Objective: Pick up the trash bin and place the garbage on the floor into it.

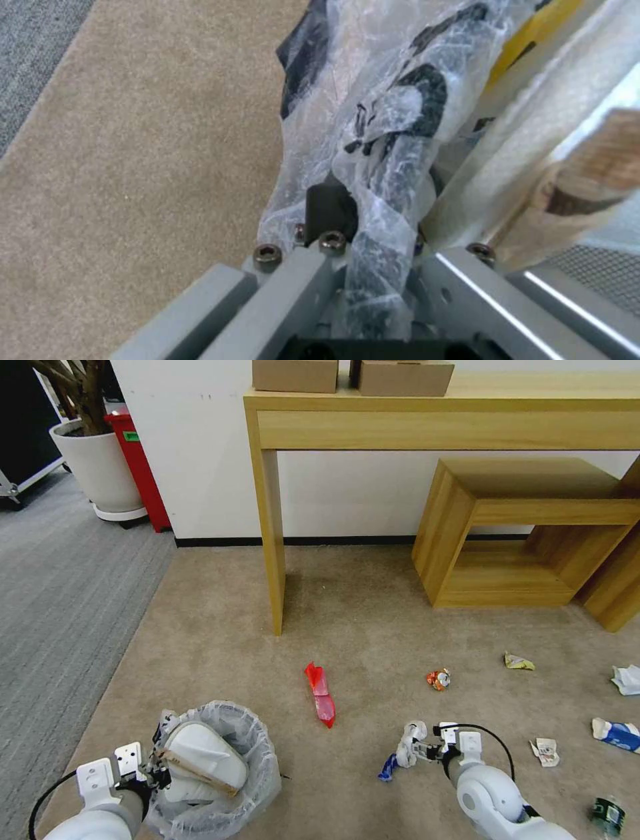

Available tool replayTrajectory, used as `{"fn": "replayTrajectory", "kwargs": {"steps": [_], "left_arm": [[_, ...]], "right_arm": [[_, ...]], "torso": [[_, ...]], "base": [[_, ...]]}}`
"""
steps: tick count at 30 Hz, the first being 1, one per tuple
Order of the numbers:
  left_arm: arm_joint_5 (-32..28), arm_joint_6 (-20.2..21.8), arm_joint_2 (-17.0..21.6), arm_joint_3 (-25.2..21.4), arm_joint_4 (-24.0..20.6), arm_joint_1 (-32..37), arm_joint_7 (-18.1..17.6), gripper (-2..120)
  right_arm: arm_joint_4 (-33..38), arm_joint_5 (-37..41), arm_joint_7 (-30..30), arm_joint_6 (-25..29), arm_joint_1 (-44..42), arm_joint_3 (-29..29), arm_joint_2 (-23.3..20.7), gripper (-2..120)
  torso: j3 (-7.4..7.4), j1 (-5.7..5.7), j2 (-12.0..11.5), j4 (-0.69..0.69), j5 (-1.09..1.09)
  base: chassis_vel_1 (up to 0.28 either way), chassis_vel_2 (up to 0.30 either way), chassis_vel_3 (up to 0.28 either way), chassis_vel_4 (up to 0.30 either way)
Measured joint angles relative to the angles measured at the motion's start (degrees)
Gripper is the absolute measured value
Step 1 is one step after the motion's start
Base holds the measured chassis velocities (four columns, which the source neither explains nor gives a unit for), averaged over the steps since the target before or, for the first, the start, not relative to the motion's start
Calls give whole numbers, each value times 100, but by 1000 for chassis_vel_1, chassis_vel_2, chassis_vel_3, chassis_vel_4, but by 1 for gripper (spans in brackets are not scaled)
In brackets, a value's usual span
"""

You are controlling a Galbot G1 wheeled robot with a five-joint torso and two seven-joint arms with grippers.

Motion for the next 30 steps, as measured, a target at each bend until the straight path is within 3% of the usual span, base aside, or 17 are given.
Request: {"fn": "replayTrajectory", "kwargs": {"steps": [7, 30], "left_arm": [[-7, -22, 21, 17, 50, -2, -30, 0], [110, -58, -54, 126, 70, 27, -60, 0]], "right_arm": [[-638, -19, -176, 190, 366, -283, 353, 100], [-1317, -514, -396, 713, 492, -488, 852, 98]], "torso": [[0, 0, 0, 1, -1], [0, 0, 1, 0, -1]], "base": [[0, 0, 0, 0], [0, 0, 0, 0]]}}
